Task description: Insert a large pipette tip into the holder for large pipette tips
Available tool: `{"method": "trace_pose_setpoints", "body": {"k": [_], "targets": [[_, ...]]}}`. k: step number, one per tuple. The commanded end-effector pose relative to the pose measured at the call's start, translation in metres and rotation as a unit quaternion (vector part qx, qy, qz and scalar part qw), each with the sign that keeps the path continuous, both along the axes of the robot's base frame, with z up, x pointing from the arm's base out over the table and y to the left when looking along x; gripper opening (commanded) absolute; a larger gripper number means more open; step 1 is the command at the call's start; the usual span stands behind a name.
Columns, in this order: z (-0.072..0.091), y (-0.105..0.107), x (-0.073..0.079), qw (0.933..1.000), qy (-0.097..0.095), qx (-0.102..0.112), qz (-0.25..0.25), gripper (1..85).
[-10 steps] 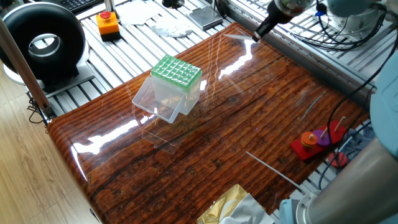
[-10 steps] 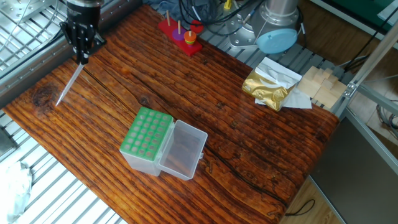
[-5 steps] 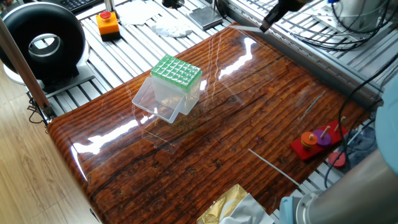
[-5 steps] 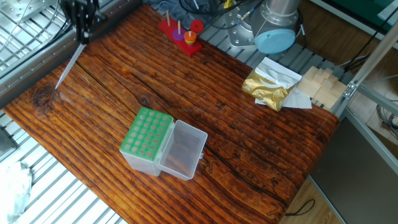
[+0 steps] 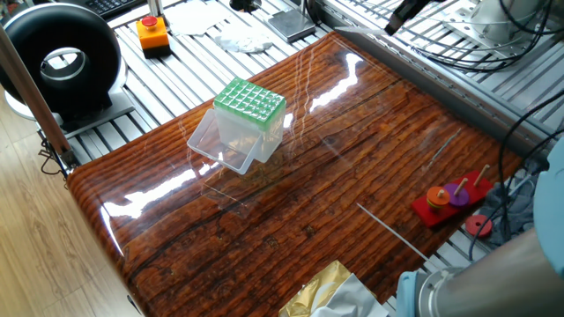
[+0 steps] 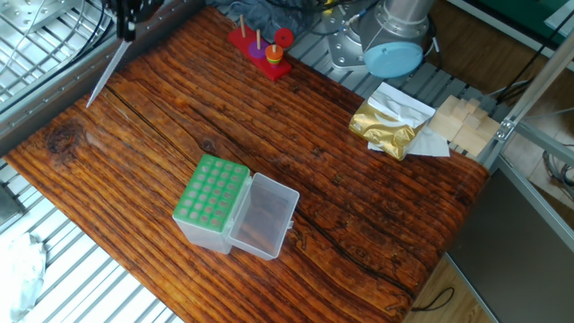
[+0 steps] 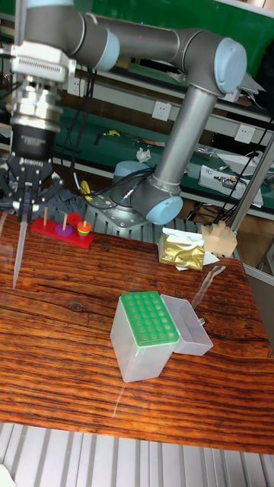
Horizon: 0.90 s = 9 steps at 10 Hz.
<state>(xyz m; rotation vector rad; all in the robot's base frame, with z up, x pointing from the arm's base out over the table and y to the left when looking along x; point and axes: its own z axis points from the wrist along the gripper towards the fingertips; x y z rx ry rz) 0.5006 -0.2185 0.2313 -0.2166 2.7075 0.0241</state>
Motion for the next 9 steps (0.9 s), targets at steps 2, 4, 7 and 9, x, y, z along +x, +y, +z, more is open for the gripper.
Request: {"method": "trace_pose_setpoints", "body": {"k": [2,4,7,9], "targets": [[0.009,0.005,-0.004,1.0000,-0.003,0.009,0.002,1.0],[0.005,0.011,-0.004,0.9999,0.001,0.014,0.008,1.0],[0.004,-0.021,-0.004,0.9911,-0.001,-0.092,0.096,1.0],[0.007,-0.031,0.001,0.9791,-0.008,-0.139,0.149,1.0]]}}
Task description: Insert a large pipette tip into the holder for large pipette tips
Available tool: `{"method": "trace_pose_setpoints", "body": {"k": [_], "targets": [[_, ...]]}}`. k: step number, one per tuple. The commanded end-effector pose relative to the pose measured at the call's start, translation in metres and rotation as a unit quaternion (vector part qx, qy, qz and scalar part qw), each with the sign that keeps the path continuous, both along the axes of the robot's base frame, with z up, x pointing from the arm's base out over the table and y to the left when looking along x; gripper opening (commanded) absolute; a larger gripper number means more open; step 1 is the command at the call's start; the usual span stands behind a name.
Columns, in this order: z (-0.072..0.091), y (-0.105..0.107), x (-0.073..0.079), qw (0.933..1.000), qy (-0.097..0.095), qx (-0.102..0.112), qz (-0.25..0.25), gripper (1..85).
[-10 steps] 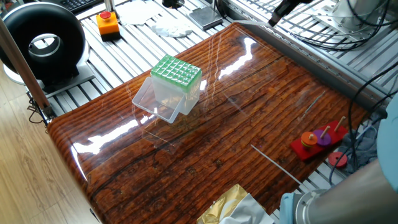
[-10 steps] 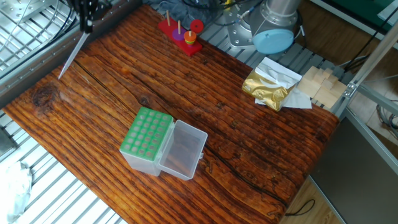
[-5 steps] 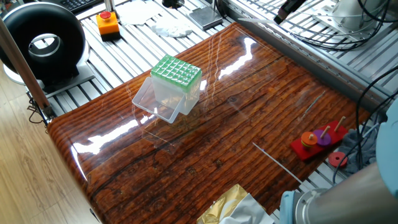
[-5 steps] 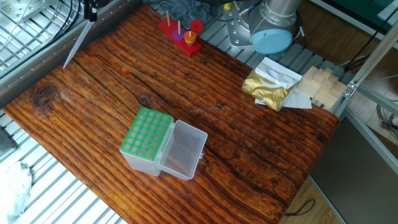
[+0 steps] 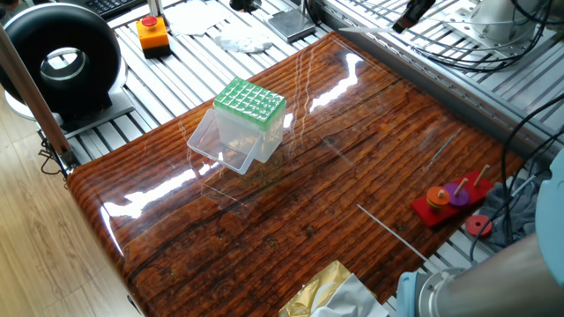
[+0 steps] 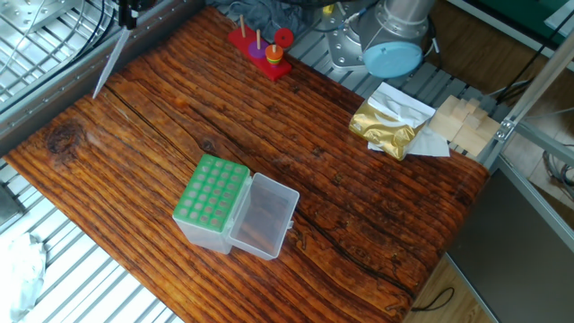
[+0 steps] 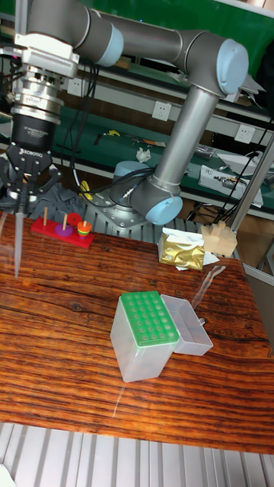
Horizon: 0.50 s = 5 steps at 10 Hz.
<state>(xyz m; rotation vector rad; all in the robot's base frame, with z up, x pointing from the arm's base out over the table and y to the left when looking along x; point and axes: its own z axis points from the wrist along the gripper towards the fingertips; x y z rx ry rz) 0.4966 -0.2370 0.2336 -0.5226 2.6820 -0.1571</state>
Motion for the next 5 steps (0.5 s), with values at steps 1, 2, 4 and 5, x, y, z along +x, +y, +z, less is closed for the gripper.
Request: {"method": "trace_pose_setpoints", "body": {"k": [1,2,4,5], "targets": [[0.005,-0.007,0.005,0.9963,-0.009,-0.048,0.071,1.0],[0.004,-0.001,0.004,0.9967,-0.008,-0.035,0.072,1.0],[0.007,0.007,0.011,0.9967,-0.023,-0.020,0.075,1.0],[0.008,0.015,0.014,0.9965,-0.031,-0.005,0.077,1.0]]}}
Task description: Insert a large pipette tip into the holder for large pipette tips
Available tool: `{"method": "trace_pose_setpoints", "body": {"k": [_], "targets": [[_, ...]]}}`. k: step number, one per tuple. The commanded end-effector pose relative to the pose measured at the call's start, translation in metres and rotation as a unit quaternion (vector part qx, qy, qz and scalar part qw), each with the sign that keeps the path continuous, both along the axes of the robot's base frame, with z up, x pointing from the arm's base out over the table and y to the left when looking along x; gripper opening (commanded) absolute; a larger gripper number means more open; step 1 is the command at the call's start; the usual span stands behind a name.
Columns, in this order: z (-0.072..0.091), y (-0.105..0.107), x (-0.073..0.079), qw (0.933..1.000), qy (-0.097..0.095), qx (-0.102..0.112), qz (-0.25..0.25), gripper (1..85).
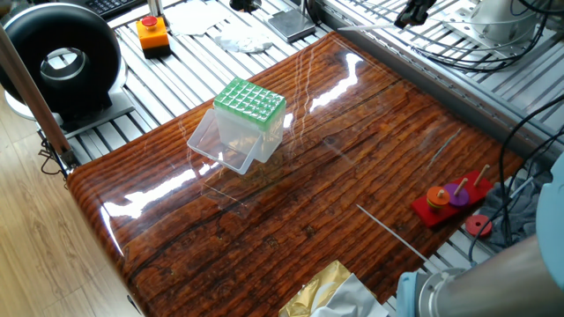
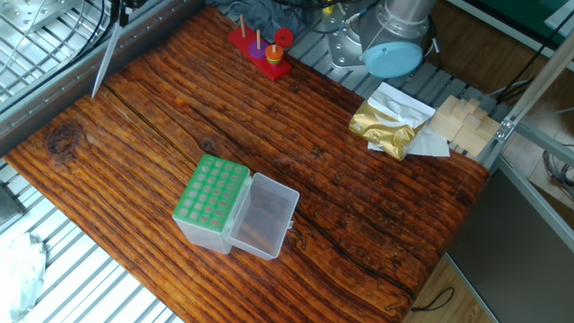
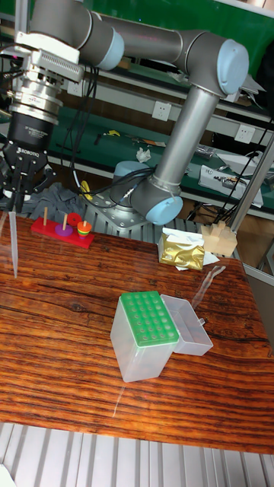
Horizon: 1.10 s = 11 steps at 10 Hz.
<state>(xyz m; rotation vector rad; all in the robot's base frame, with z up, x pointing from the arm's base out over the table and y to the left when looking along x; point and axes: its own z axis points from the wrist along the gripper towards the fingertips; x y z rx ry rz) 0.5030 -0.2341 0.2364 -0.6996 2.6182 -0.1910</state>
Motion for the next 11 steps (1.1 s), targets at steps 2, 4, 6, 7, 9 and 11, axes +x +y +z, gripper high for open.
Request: {"method": "trace_pose_setpoints", "body": {"k": [2,4,6,7,9,11], "targets": [[0.008,0.024,0.010,0.9986,-0.023,0.041,0.024,1.0],[0.005,0.028,0.005,0.9984,-0.013,0.054,0.013,1.0],[0.004,0.035,0.001,0.9972,-0.003,0.075,0.001,1.0],[0.010,0.038,0.006,0.9979,0.003,0.064,-0.007,1.0],[0.027,0.071,0.021,0.9968,0.008,0.076,-0.022,1.0],[0.041,0.104,0.037,0.9958,0.013,0.078,-0.046,1.0]]}}
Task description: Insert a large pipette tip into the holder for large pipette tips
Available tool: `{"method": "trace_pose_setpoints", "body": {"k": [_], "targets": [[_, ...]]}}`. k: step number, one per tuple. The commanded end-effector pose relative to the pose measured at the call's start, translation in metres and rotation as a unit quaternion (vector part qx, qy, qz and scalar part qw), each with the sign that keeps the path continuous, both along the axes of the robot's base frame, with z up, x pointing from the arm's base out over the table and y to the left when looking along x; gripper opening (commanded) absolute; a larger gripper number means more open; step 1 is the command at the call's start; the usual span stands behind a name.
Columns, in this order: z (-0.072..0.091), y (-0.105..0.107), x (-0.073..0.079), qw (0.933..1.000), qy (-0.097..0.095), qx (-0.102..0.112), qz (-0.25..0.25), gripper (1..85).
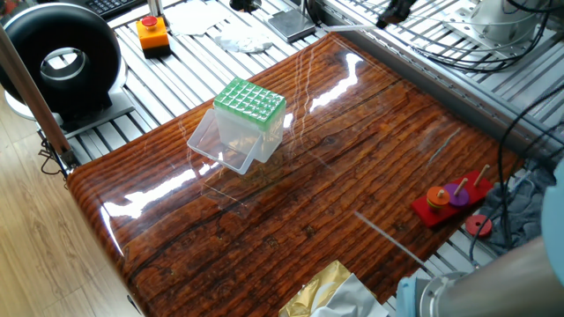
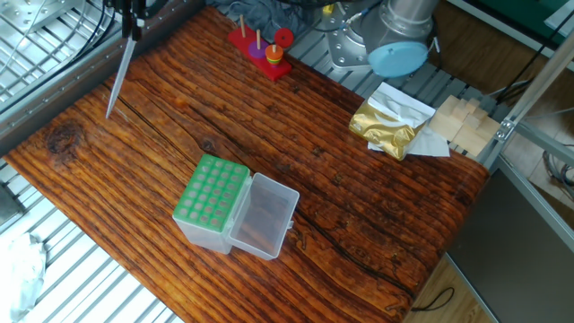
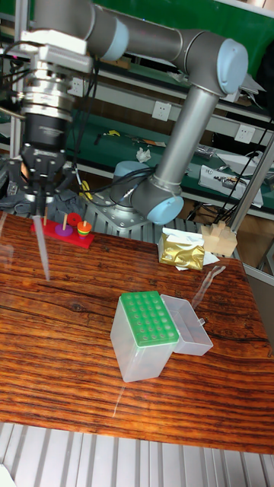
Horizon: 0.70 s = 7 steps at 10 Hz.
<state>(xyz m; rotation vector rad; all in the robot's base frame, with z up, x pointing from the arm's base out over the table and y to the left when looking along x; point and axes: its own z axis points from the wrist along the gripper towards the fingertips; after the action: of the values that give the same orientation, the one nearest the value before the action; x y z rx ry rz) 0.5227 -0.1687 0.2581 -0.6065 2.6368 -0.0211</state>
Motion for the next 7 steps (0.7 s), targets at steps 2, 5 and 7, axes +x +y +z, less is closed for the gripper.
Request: {"method": "trace_pose_setpoints", "body": {"k": [2,5,7], "targets": [[0.026,0.063,0.026,0.9987,0.005,0.023,-0.044,1.0],[0.020,0.090,0.035,0.9977,0.000,0.042,-0.053,1.0],[0.005,0.104,0.037,0.9975,-0.007,0.034,-0.062,1.0]]}}
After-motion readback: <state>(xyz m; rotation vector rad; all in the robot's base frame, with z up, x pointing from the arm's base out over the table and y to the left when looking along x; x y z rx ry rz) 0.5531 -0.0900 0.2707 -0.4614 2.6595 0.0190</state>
